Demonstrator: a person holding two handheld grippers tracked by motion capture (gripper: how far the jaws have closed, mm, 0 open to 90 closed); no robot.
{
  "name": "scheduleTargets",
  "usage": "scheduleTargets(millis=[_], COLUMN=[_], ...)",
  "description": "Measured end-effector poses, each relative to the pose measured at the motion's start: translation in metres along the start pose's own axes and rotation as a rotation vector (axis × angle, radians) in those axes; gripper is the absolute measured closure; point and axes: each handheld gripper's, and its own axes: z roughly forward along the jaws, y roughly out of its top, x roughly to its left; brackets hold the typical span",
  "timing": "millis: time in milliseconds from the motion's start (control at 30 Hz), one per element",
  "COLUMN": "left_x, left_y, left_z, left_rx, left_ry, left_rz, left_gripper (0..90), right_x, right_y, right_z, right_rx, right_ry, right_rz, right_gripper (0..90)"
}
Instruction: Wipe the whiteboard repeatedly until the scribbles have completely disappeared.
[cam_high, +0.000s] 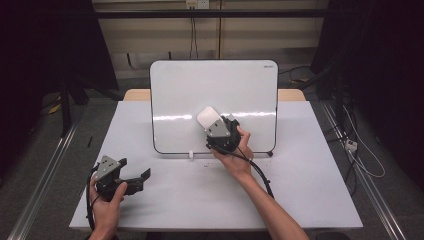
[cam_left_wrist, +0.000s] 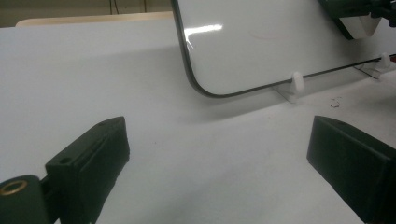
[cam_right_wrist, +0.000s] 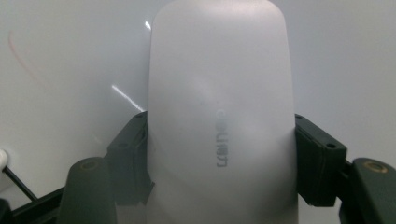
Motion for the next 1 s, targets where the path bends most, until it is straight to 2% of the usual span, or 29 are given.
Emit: scheduleTargets(millis=[200, 367, 833, 967, 1000], left_x=[-0.001, -0.002, -0.001, -0.001, 0.000], left_y=[0.001, 0.001, 0.001, 0.000, 0.001], left_z=[0.003, 0.003, 0.001, 0.002, 0.001], left_rx=[-0.002, -0.001, -0.003, -0.010, -0.001], left_ry=[-0.005, -0.006, -0.006, -0.007, -0.007], left_rz=[-0.001, 0.002, 0.004, -0.009, 0.002], left_gripper=[5.6, 5.6, 5.6, 5.6, 5.6], right_x=[0.007, 0.020, 0.074, 0.087, 0.091], right_y=[0.009, 0.019, 0.041, 0.044, 0.046], right_z=[0.004, 0.010, 0.025, 0.028, 0.028], right_rx=[-0.009, -0.021, -0.052, -0.055, -0.053], right_ry=[-0.008, -0.007, 0.045, 0.055, 0.061], right_rz=[0.004, -0.011, -0.123, -0.144, -0.158], right_gripper=[31.5, 31.5, 31.6, 31.6, 31.6])
